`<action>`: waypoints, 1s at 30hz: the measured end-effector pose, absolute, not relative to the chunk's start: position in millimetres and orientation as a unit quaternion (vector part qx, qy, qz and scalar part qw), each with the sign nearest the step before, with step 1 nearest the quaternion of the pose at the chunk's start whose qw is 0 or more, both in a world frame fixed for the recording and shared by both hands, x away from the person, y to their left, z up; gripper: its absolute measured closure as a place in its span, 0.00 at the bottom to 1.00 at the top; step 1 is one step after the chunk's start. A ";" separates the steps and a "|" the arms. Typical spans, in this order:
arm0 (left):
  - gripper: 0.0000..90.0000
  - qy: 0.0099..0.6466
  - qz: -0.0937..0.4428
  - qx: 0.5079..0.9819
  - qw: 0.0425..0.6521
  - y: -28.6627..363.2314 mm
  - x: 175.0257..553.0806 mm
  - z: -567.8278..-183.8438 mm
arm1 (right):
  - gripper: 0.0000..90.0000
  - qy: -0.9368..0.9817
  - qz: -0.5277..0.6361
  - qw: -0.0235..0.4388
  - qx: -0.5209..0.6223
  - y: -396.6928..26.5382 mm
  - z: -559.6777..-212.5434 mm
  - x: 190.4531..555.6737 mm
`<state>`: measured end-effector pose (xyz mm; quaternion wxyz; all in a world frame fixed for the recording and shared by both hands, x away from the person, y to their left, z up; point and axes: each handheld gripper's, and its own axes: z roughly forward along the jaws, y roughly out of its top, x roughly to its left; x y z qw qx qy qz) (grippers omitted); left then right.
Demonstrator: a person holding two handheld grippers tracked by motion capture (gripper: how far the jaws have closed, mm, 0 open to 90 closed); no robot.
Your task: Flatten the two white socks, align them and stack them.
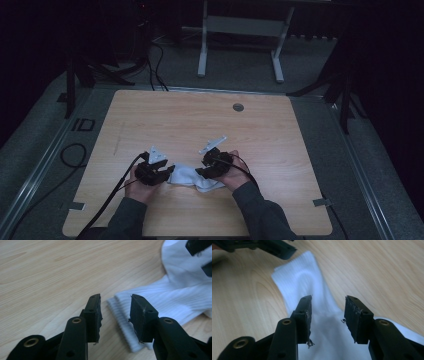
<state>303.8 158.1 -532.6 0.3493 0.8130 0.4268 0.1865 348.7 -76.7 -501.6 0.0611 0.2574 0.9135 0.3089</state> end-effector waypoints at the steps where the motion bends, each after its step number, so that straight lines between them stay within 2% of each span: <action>1: 0.69 0.424 0.185 0.815 0.350 156.6 303.4 -532.8 | 0.64 0.913 0.309 0.063 0.260 -79.1 -501.2 348.9; 10: 0.76 0.406 0.170 0.825 0.354 146.9 299.3 -534.0 | 0.66 0.904 0.310 0.088 0.281 -104.5 -496.2 350.5; 15: 0.78 0.398 0.163 0.831 0.353 143.6 297.6 -535.2 | 0.74 0.904 0.287 0.120 0.292 -120.5 -499.2 351.0; 30: 0.89 0.383 0.146 0.848 0.336 135.9 296.5 -541.2 | 0.84 0.890 0.275 0.124 0.342 -172.4 -516.9 351.0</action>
